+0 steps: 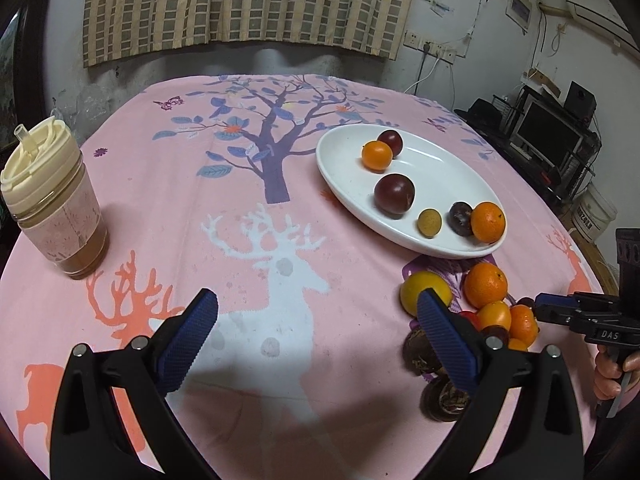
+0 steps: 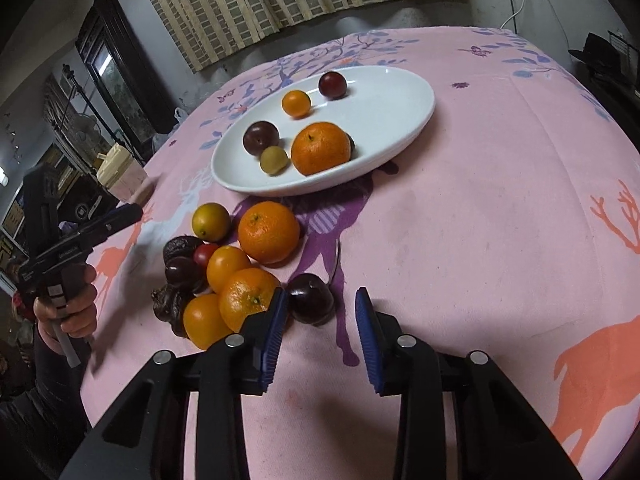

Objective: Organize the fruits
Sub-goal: 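Grasp a dark cherry with the right tool while the left tool grasps a mangosteen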

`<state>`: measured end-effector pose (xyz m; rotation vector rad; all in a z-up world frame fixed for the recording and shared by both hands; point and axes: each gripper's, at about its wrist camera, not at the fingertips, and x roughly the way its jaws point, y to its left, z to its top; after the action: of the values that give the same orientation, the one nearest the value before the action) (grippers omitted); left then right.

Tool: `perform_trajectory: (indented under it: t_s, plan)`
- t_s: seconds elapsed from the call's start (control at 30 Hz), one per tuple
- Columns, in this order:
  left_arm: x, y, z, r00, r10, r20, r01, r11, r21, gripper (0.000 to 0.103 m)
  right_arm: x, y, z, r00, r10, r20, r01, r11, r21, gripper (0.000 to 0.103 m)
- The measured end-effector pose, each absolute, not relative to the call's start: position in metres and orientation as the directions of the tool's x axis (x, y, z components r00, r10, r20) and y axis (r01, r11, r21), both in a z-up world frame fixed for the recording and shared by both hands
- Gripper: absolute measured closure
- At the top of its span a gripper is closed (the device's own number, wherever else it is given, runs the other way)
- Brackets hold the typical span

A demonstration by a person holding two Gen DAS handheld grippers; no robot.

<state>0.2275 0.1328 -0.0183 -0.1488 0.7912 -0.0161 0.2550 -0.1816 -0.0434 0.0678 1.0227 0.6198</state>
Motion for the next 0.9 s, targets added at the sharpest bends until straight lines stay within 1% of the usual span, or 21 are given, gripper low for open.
perform_trajectory:
  t_s: [0.07, 0.4, 0.7, 0.77, 0.9]
  plan:
    - [0.226, 0.13, -0.018, 0.706, -0.068, -0.705, -0.035, 0.991, -0.13, 0.005, 0.254, -0.179, -0.044, 0.362, 0.514, -0.777, -0.461, 0.824, 0.33, 0.073]
    - [0.215, 0.119, -0.015, 0.714, -0.092, -0.694, 0.009, 0.992, -0.123, 0.005, 0.257, -0.164, -0.043, 0.41, 0.463, -0.786, -0.49, 0.838, 0.239, 0.073]
    - [0.21, 0.118, -0.015, 0.715, -0.092, -0.693, 0.003, 0.992, -0.128, 0.005, 0.26, -0.151, -0.044, 0.451, 0.408, -0.794, -0.51, 0.848, 0.146, 0.073]
    - [0.209, 0.12, -0.016, 0.714, -0.091, -0.694, 0.001, 0.992, -0.13, 0.005, 0.26, -0.151, -0.045, 0.444, 0.413, -0.795, -0.512, 0.845, 0.153, 0.075]
    - [0.207, 0.12, -0.017, 0.712, -0.095, -0.696, 0.003, 0.991, -0.133, 0.005, 0.262, -0.153, -0.046, 0.438, 0.426, -0.792, -0.507, 0.844, 0.174, 0.074]
